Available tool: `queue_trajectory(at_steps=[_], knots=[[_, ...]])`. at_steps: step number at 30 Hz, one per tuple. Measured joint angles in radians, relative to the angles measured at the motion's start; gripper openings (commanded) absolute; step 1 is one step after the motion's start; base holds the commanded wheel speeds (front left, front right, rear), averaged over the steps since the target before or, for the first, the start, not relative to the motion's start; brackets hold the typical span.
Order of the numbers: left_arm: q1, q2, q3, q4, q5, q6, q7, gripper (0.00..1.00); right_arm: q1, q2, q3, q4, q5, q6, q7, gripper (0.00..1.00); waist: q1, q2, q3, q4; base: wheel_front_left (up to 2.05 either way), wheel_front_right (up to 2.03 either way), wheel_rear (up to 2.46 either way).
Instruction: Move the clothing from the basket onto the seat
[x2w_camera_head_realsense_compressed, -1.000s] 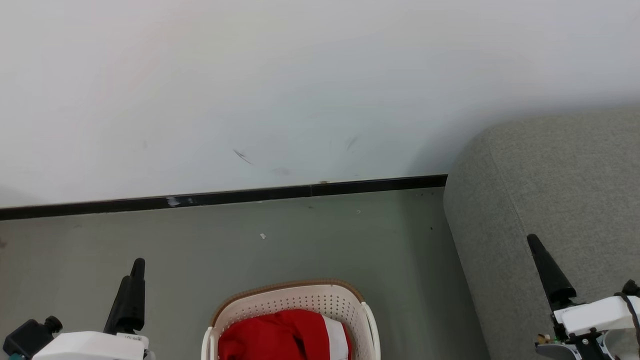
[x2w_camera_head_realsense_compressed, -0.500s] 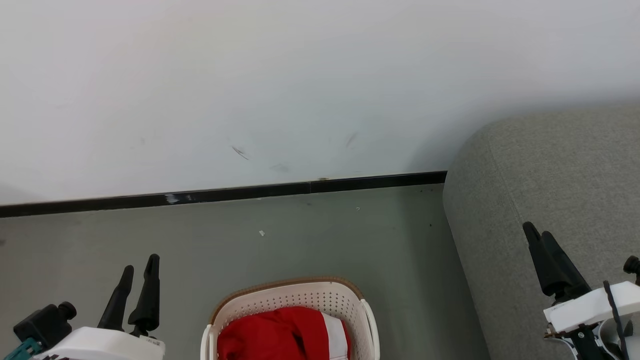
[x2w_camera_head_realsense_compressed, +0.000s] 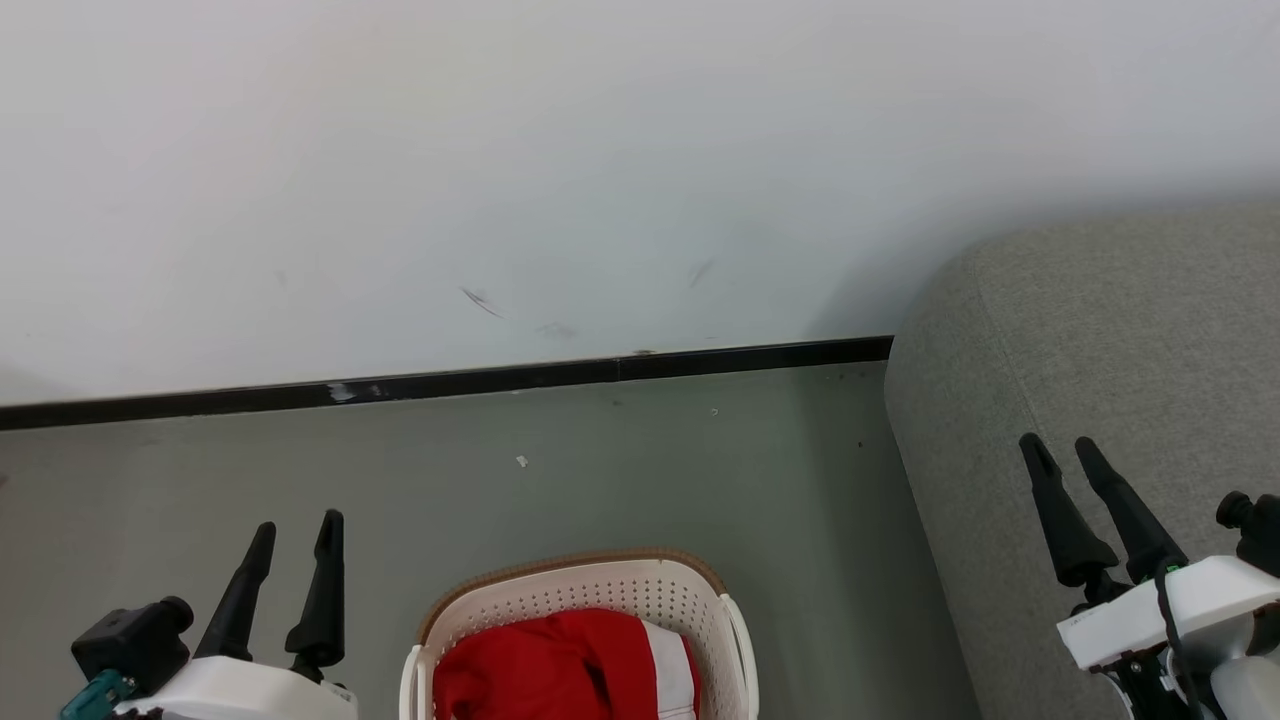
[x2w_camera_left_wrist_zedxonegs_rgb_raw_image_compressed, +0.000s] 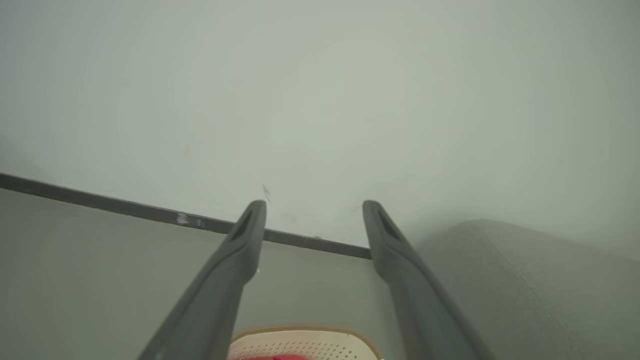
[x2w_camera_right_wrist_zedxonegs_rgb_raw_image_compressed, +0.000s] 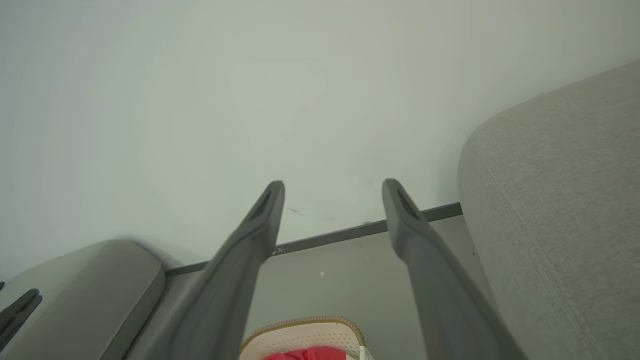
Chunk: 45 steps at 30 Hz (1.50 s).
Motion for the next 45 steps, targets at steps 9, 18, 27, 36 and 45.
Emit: queue_trajectory(at_steps=[9,18,27,36,45], knots=[[-0.004,-0.008,-0.011,-0.005,0.125,0.005,-0.031,1.0,0.0,0.012,-0.012,-0.006,-0.161,0.0,-0.015,1.0,-0.0001,0.0,0.003,0.002,0.0,0.0,0.0],[-0.005,-0.015,-0.014,-0.016,0.284,0.005,-0.073,1.0,0.0,0.032,-0.022,-0.028,-0.352,0.0,-0.041,1.0,-0.0002,0.0,0.005,0.002,0.0,0.0,0.0],[-0.005,-0.025,-0.012,-0.02,0.352,0.003,-0.091,1.0,-0.002,0.038,-0.022,-0.034,-0.431,0.0,-0.051,1.0,-0.0002,0.0,0.007,0.001,0.0,0.0,0.0],[-0.005,-0.033,0.001,-0.017,0.354,-0.002,-0.091,1.0,-0.002,0.043,-0.02,-0.035,-0.43,0.0,-0.051,1.0,-0.0002,0.0,0.009,-0.002,0.0,0.0,0.0],[-0.005,-0.043,0.003,0.034,0.343,-0.011,-0.093,1.0,-0.002,0.061,-0.023,-0.045,-0.409,0.0,-0.051,1.0,-0.0003,0.0,0.017,-0.009,0.0,0.0,0.0]])
